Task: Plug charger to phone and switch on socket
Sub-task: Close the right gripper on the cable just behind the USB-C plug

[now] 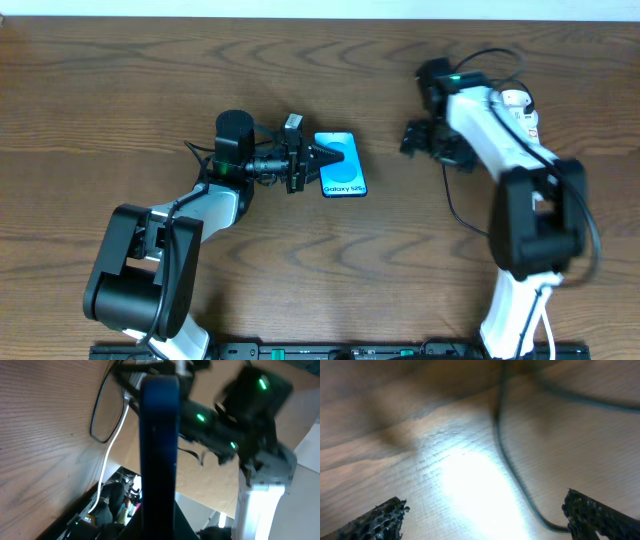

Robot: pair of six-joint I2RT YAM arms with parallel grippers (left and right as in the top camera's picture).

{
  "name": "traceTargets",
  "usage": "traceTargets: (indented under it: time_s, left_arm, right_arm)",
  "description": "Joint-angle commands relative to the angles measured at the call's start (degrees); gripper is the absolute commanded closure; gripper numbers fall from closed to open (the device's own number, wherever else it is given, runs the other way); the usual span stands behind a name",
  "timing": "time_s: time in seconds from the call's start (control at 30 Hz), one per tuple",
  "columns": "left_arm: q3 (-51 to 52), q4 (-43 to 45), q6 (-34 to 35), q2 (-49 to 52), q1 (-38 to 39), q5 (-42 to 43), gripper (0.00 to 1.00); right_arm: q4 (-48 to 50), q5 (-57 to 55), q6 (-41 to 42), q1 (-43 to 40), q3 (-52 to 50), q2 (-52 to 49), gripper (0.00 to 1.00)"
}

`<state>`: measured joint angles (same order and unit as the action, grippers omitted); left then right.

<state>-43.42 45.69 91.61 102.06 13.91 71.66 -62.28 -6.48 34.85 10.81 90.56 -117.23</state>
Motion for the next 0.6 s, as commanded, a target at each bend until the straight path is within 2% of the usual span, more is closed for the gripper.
traceTargets:
  time_s: [0.0,0.07,0.17,0.3,0.4,0.57]
  left_arm:
    - [-1.66,0.7,-2.16,-0.79,-0.17,0.74,0.93]
    - [-1.66,0.72,-3.21,-0.79,-0.17,0.74,0.93]
    - [-1.66,0.7,-4.39,-0.79,-0.17,0.72,0.92]
    - [-1.66,0.72,-4.63,-0.79,-0.17,0.74,0.93]
    - [-1.66,0.72,-5.75,-0.79,-0.17,0.72,0.93]
    - [-1.66,0.7,-6.99,-0.79,-0.2,0.74,0.93]
  right_arm:
    - [3.23,1.57,-2.29,-3.67,-6.23,6.58,0.06]
    - [9.57,7.85,-6.38,-5.4,-12.24,8.2,0.09]
    - [17.42,14.21,-7.98,-6.69,-18.64,8.15,0.14]
    - [24.02,13.92,-7.98,-5.99,-23.17,8.15,0.16]
    - [26.64,9.53,-7.85,-5.18,-24.26,8.15,0.16]
    - [31.52,9.05,-7.72,-5.09,-25.81,8.13,0.28]
